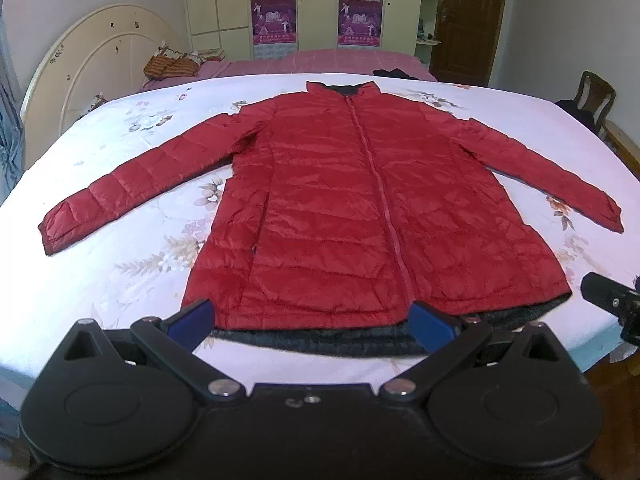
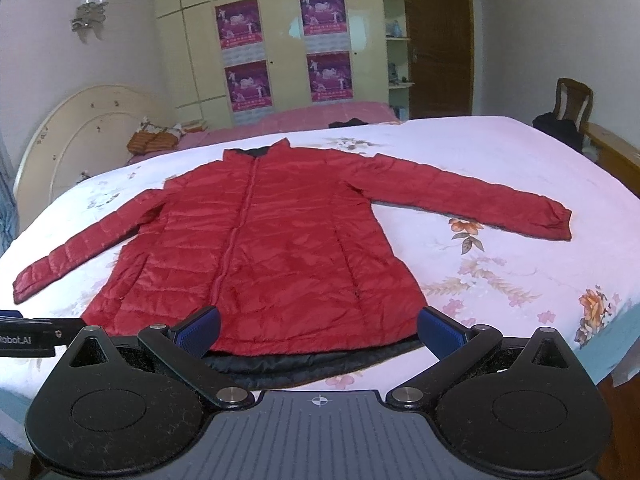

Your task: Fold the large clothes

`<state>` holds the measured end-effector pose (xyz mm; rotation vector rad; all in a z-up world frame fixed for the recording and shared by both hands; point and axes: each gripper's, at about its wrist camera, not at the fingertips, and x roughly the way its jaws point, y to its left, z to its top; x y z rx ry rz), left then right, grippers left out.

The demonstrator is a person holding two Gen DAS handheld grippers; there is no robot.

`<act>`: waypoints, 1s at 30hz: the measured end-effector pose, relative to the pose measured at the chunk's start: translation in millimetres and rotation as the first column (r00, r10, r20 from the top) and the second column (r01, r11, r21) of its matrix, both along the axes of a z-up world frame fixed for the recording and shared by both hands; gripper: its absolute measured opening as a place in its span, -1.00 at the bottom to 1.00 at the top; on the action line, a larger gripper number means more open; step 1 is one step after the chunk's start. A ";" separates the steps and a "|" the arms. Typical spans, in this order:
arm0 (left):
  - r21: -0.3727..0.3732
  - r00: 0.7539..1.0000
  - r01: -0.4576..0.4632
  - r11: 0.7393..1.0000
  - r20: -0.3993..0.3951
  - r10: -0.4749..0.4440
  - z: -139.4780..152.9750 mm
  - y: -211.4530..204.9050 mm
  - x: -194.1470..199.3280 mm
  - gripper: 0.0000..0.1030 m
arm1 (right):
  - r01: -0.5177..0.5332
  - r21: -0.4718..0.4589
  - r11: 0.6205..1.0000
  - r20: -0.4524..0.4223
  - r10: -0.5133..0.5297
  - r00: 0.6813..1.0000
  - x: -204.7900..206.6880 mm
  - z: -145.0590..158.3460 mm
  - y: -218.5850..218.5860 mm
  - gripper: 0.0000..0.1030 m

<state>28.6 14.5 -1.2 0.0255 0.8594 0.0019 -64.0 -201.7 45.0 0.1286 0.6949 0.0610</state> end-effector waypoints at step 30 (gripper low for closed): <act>-0.017 1.000 0.026 1.000 -0.007 -0.026 -42.0 50.0 215.7 0.99 | 0.274 -0.051 0.960 -0.004 -0.275 0.961 171.4 -24.5 -21.5 1.00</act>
